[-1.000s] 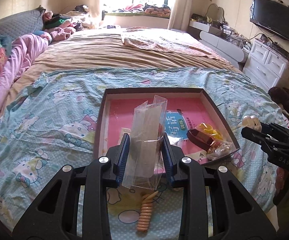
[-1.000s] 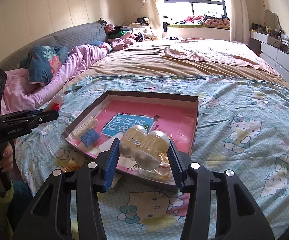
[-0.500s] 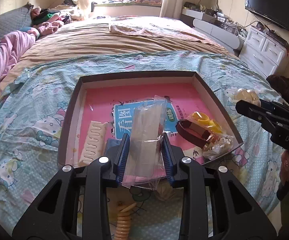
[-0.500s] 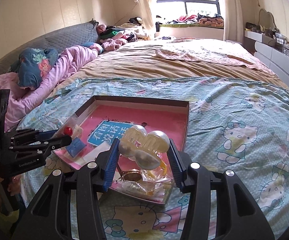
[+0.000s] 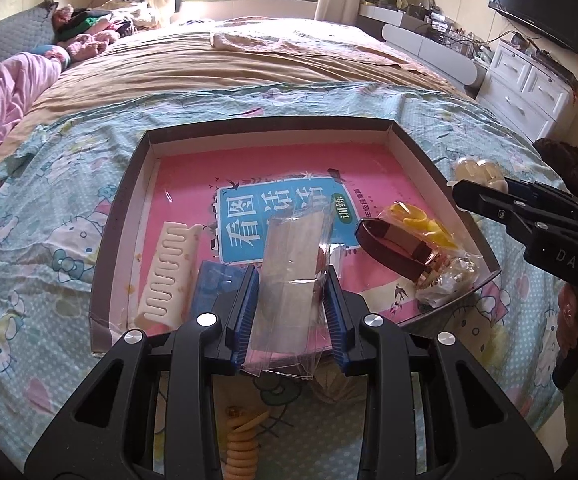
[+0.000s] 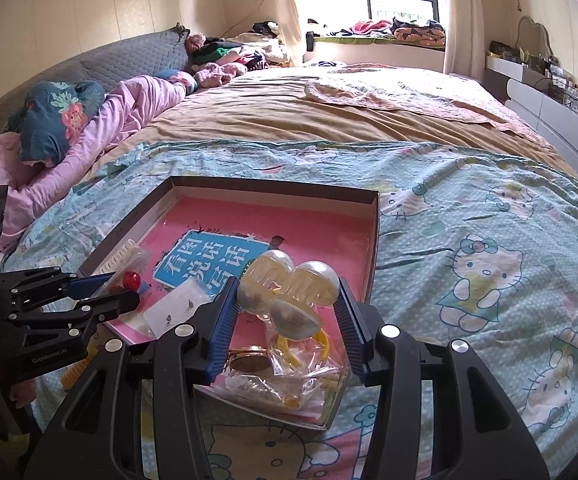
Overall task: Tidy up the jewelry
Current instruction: 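Carry the plastic sleeve into the tray with the left gripper while the right carries the pearl clips there, then open both grippers to release the sleeve and pearl clips in the tray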
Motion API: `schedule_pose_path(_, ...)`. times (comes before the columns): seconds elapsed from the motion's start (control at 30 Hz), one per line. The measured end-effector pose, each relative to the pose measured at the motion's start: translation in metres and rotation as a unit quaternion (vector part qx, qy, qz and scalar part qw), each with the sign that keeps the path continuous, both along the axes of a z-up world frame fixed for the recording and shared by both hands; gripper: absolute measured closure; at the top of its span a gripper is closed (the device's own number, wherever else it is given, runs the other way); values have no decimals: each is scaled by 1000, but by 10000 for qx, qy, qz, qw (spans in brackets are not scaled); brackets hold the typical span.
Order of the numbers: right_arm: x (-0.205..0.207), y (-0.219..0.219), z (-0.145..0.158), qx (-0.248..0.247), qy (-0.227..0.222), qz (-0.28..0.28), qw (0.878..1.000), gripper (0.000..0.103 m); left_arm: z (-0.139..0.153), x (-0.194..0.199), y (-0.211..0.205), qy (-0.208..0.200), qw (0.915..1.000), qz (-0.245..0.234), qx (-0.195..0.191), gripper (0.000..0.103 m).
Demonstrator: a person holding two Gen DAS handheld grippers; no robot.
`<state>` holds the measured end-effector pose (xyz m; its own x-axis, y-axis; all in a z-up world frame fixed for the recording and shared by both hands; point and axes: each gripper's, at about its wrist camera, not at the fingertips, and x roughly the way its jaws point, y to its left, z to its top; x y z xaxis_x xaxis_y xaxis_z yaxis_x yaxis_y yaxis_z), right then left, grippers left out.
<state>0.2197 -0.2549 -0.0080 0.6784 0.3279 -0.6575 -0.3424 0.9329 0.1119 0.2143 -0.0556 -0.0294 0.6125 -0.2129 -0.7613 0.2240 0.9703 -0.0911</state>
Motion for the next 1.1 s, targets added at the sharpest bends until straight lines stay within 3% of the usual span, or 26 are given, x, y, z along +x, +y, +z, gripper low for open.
schedule_pose_path(0.47,4,5,-18,-76,249,-61,9996,57,-5,0,1,42,10000,-27,-30,77)
schedule_pose_path(0.57,3,4,-18,-79,269,-75,9996,57,-2,-3,4,12,10000,3,-67,67)
schedule_pose_path(0.9,-1,1,-21,-48,337,-93,9994,56,6,-10,6,-89,9999,26,-118,60)
schedule_pose_path(1.1,-9,-5,-15,88,273,-138,9995,44,10,-14,8,-142,9998,60,-134,54)
